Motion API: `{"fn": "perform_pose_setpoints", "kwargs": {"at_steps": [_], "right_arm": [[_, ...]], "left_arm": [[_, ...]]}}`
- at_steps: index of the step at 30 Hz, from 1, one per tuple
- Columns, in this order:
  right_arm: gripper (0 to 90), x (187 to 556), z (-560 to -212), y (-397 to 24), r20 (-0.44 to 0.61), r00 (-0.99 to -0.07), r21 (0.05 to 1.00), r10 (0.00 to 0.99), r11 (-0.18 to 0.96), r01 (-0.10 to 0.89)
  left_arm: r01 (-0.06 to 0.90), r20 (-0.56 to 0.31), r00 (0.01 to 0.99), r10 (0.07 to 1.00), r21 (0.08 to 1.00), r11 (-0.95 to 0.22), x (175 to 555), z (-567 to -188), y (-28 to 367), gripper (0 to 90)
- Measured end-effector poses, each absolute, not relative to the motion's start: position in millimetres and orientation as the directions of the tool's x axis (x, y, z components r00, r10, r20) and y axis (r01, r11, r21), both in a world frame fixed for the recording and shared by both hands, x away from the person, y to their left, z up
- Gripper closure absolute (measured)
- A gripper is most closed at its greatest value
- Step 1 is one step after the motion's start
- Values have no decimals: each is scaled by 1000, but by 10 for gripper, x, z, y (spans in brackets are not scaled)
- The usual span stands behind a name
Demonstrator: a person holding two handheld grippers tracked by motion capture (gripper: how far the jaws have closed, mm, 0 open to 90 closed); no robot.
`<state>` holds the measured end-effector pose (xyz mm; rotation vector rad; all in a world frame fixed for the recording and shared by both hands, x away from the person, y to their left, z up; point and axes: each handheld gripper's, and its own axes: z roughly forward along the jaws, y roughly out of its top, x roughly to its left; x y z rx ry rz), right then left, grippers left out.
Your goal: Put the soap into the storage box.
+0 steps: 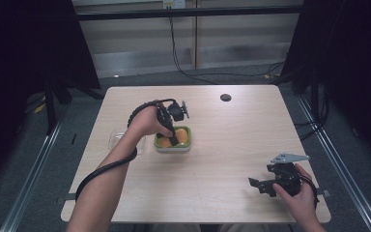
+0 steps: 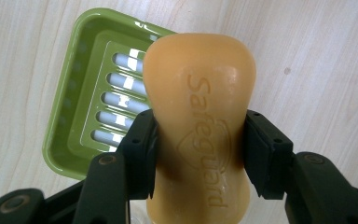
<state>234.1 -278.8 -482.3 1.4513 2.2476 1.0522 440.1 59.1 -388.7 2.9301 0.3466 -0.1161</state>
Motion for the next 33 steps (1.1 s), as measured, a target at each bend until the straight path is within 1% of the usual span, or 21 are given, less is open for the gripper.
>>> {"fn": "perform_pose_setpoints", "kwargs": {"at_steps": [2, 6, 7, 11, 14, 15, 16, 18, 21, 23, 24, 25, 27, 29, 33], "right_arm": [[72, 2342, -4824, -2785, 160, -461, 694, 873, 233, 682], [72, 2338, -4811, -2785, 159, -455, 699, 876, 225, 679], [72, 2337, -4809, -2786, 160, -454, 700, 877, 223, 678], [72, 2342, -4814, -2798, 166, -450, 695, 877, 220, 685], [72, 2346, -4816, -2804, 163, -451, 693, 878, 224, 686], [72, 2349, -4817, -2805, 164, -452, 696, 877, 222, 683], [72, 2348, -4817, -2807, 163, -452, 693, 877, 224, 685], [72, 2348, -4816, -2807, 166, -451, 692, 877, 222, 686], [72, 2356, -4820, -2814, 165, -456, 698, 875, 223, 681], [72, 2356, -4821, -2814, 170, -453, 693, 875, 220, 686], [72, 2356, -4822, -2815, 168, -452, 695, 876, 220, 685], [72, 2355, -4822, -2812, 170, -452, 693, 876, 220, 686], [72, 2355, -4822, -2812, 168, -453, 695, 875, 221, 684], [72, 2352, -4819, -2808, 174, -448, 692, 877, 215, 689], [72, 2357, -4830, -2811, 172, -448, 690, 877, 217, 691]], "left_arm": [[242, -112, 968, 225, 178, -954, 4414, -3883, 594, 502], [242, -101, 969, 227, 175, -954, 4432, -3896, 596, 502], [241, -113, 968, 224, 171, -955, 4443, -3898, 596, 502], [242, -101, 968, 228, 170, -955, 4456, -3911, 589, 502], [227, -104, 972, 212, 169, -959, 4480, -3919, 580, 502], [240, -112, 968, 223, 173, -955, 4476, -3928, 577, 502], [231, -97, 971, 216, 175, -957, 4484, -3933, 574, 502], [228, -111, 971, 212, 167, -959, 4498, -3934, 568, 502], [219, -92, 974, 206, 170, -961, 4517, -3945, 561, 502], [229, -106, 971, 214, 168, -959, 4526, -3954, 556, 502], [217, -119, 973, 200, 159, -963, 4544, -3950, 555, 502], [224, -104, 972, 209, 169, -960, 4535, -3962, 553, 502], [217, -105, 974, 202, 161, -963, 4550, -3965, 551, 502], [227, -95, 972, 214, 171, -959, 4548, -3977, 550, 502], [212, -103, 975, 197, 164, -963, 4572, -3991, 548, 502]]}}
